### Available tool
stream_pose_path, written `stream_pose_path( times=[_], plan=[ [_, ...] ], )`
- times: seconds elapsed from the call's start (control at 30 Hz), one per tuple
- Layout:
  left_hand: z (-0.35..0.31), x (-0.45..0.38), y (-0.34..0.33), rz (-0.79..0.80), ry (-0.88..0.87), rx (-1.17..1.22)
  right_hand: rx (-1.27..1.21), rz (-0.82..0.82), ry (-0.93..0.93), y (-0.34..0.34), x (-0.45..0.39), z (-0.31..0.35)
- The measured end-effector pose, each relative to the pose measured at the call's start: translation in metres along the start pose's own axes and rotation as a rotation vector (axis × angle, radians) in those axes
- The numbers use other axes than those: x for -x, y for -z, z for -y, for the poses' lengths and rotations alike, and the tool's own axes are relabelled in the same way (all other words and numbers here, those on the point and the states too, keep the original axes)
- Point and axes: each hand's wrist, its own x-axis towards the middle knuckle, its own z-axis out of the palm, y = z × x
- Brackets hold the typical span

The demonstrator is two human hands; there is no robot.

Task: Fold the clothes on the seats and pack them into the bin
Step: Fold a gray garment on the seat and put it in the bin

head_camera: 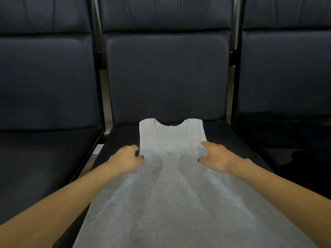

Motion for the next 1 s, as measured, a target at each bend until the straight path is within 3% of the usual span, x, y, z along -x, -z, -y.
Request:
stream_pose_path(
  times=[0.2, 0.27, 0.4, 0.57, 0.6, 0.67, 0.77, 0.87, 1.0],
  plan=[
    [-0.021, -0.085, 0.017, -0.050, 0.182, 0.335, -0.428, -0.235, -0.237, 0.009, -0.098, -0.002],
    [-0.025, -0.103, 0.013, -0.028, 0.229, 0.356, -0.532, -0.233, -0.298, 0.017, -0.123, -0.004],
    [-0.030, -0.120, -0.004, -0.147, 0.292, 0.131, -0.538, -0.085, -0.320, 0.034, -0.145, 0.000],
    [-0.039, -0.130, -0.012, -0.301, 0.092, 0.002, -0.670, -0.118, -0.361, 0.039, -0.163, -0.003],
    [-0.036, -0.135, -0.010, -0.308, 0.097, 0.097, -0.740, -0.141, -0.354, 0.040, -0.164, -0.006],
    [-0.031, -0.144, -0.002, -0.266, 0.159, 0.543, -0.889, -0.151, -0.340, 0.043, -0.165, -0.010],
    [-0.028, -0.137, 0.021, -0.090, 0.243, 1.099, -1.067, -0.108, -0.298, 0.052, -0.151, -0.015],
    [-0.033, -0.117, 0.047, 0.062, 0.213, 1.313, -1.191, -0.026, -0.198, 0.068, -0.125, -0.020],
    [-0.041, -0.084, 0.074, 0.071, 0.127, 1.374, -1.219, 0.017, -0.069, 0.090, -0.079, -0.022]
  ],
)
